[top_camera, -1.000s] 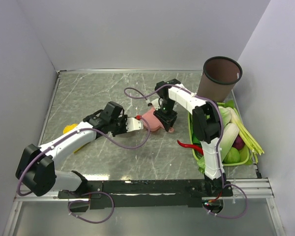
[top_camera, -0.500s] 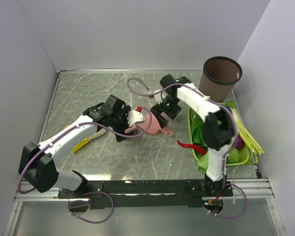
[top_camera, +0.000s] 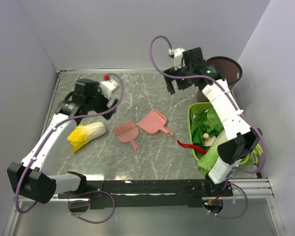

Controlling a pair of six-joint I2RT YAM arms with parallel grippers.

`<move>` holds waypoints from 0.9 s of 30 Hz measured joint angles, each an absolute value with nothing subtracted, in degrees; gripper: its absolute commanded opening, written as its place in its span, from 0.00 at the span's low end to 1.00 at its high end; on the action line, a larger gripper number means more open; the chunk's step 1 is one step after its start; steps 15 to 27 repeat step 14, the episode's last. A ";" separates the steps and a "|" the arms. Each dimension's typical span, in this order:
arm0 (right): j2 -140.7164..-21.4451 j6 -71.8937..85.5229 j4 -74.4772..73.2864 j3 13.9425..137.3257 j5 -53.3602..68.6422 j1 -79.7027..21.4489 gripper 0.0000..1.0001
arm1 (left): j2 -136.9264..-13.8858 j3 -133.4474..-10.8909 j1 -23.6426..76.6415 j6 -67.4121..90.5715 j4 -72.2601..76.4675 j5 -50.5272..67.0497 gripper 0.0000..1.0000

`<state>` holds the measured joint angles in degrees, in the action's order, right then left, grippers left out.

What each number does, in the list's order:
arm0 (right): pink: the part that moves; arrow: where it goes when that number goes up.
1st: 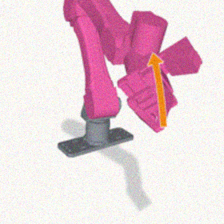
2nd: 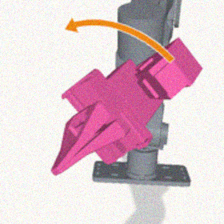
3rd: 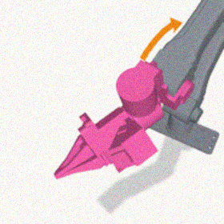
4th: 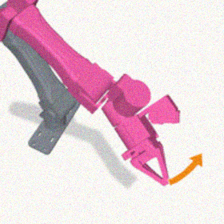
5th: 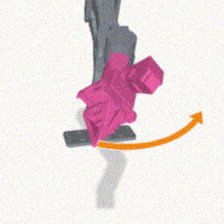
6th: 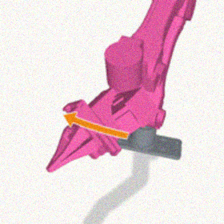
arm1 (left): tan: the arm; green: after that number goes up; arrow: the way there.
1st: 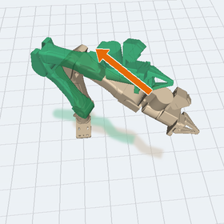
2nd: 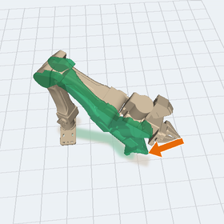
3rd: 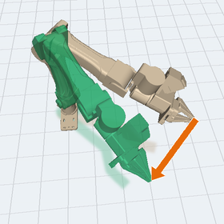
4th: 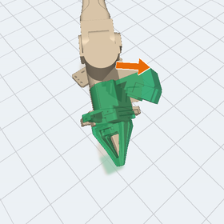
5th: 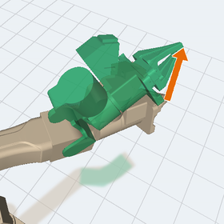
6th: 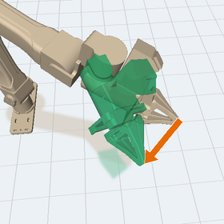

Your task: Sweep away the paper scraps from the table

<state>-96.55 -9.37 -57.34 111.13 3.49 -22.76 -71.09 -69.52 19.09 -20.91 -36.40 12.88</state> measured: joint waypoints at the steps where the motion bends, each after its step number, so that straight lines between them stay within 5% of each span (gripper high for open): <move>1: -96.55 -9.13 -56.99 112.31 3.01 -22.11 1.00 | -70.63 -70.06 17.21 -18.98 -35.38 11.70 0.96; 13: -95.13 -6.87 -46.09 123.09 -5.58 -13.69 1.00 | -67.92 -76.31 -2.37 1.61 -22.17 -2.07 0.96; 27: -95.02 -6.98 -45.30 123.46 -6.02 -13.63 1.00 | -68.36 -77.58 -3.14 2.70 -21.65 -2.46 0.96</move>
